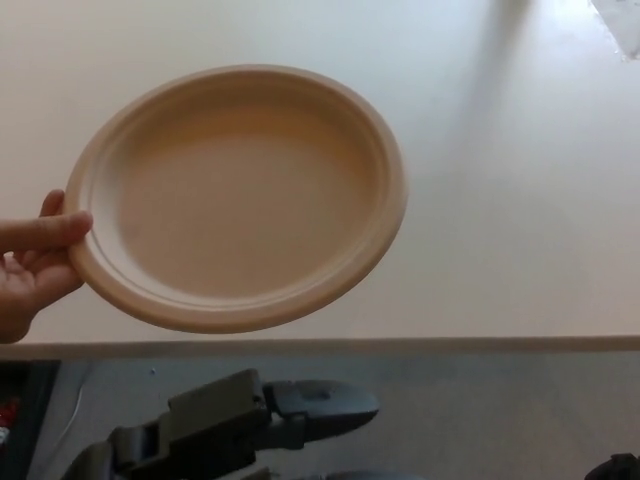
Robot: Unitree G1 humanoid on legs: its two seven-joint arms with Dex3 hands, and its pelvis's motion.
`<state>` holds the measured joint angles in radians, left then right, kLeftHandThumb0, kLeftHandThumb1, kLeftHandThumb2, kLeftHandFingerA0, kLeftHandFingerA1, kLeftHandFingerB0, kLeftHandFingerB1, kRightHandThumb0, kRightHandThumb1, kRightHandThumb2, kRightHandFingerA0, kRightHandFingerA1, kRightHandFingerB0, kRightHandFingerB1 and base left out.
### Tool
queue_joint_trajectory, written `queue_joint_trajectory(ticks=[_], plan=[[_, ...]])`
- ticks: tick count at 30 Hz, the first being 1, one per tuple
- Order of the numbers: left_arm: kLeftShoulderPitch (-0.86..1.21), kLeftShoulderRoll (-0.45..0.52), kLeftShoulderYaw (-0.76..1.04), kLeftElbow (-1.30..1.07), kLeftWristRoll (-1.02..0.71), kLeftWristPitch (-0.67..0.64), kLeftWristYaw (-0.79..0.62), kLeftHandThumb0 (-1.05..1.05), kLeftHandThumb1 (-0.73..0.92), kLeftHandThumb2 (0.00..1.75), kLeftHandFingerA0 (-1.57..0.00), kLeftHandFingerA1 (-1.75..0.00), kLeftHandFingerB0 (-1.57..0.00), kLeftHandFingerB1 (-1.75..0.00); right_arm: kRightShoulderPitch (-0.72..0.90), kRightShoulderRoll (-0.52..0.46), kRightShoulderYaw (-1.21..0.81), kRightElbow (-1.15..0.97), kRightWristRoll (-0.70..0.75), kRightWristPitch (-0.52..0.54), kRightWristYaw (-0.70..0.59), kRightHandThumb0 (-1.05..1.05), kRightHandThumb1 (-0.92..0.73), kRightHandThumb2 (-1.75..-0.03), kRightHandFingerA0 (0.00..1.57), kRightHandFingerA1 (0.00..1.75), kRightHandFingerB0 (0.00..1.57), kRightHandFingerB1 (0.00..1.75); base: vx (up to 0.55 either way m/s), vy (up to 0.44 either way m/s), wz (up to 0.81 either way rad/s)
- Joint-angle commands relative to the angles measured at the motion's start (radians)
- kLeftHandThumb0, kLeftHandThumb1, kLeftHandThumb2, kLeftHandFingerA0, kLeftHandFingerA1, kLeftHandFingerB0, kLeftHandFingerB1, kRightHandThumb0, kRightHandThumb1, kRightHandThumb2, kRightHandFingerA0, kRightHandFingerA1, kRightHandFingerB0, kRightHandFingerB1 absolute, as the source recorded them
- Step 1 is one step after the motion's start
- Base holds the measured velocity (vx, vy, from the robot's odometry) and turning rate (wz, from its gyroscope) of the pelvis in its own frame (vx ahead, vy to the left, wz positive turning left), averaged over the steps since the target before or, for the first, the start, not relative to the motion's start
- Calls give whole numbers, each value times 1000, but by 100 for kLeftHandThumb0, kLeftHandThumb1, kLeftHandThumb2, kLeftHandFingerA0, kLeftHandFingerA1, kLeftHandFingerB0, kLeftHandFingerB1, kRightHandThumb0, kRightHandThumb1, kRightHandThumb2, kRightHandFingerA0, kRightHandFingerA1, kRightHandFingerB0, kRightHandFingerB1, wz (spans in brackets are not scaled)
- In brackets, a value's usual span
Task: A person passes a plate to the robot and the robot grabs it with its left hand and places it at the centre of the table infront of it
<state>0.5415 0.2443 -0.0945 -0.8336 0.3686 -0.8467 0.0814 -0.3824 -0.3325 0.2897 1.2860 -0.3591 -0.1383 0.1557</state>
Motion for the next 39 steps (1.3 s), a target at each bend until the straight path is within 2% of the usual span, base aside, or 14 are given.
queue_joint_trajectory(ticks=[1,3,4,12,13,18,24,25,34,35,36,37,38,39], plan=[[-102,-72,130,-66,81,12,-3,-56,41,80,-30,-47,-45,-51,-2,-20,0,5,-12,-3,3,-72,-78,-62,25,55,20,42,0,0,0],[-131,-69,182,-51,91,32,-15,-55,44,73,-31,-46,-39,-44,-3,-19,-3,6,-8,1,6,-72,-77,-62,26,55,20,42,0,0,0],[-152,-69,207,-38,92,51,-26,-47,52,56,-35,-36,-42,-34,-3,-18,-3,7,-8,2,6,-71,-77,-63,30,55,20,42,0,0,0],[-289,-70,261,114,129,112,-37,-57,58,58,-27,-33,-30,-31,-8,-23,-4,8,-7,2,10,-72,-77,-62,25,54,20,41,0,0,0],[-298,-64,247,140,123,138,-54,-30,34,91,-8,-52,-8,-49,-8,-24,-2,7,-10,1,8,-71,-77,-62,25,54,20,41,0,0,0],[-303,-67,263,185,208,192,-69,-35,35,92,0,-49,0,-47,-14,-25,4,6,-16,-2,7,-71,-77,-62,25,55,20,42,0,0,0],[-298,-53,257,217,273,253,-98,-36,23,86,-1,-49,0,-48,-18,-23,-7,6,-5,-3,11,-71,-77,-63,25,55,20,42,0,0,0],[-306,-46,251,239,298,267,-105,-74,46,84,-4,-39,-5,-31,-25,-25,-5,7,-8,-5,12,-71,-77,-62,24,53,20,41,0,0,0],[-345,-13,237,311,372,319,-101,-76,47,86,-8,-43,-1,-33,-47,-22,-12,11,-2,16,23,-72,-76,-62,23,54,20,42,0,0,0],[-350,-11,237,319,386,326,-95,-80,56,60,-14,-32,-12,-27,-45,-23,-11,12,-5,8,23,-70,-75,-61,27,54,20,42,0,0,0],[-355,-5,238,325,394,336,-98,-81,50,87,-5,-40,-2,-29,-45,-23,-10,12,-6,7,24,-70,-75,-62,29,55,20,42,0,0,0],[-361,3,239,333,403,349,-104,-81,50,87,-5,-40,-2,-29,-46,-24,-9,11,-8,7,26,-70,-75,-62,29,55,20,42,0,0,0],[-374,9,240,342,425,351,-90,-38,21,87,-1,-49,0,-48,-46,-23,-9,11,-8,9,27,-69,-75,-61,27,54,20,41,0,0,0],[-390,15,241,353,453,354,-73,-38,21,87,-1,-49,0,-48,-47,-23,-8,12,-9,11,28,-69,-75,-61,27,54,20,41,0,0,0]])
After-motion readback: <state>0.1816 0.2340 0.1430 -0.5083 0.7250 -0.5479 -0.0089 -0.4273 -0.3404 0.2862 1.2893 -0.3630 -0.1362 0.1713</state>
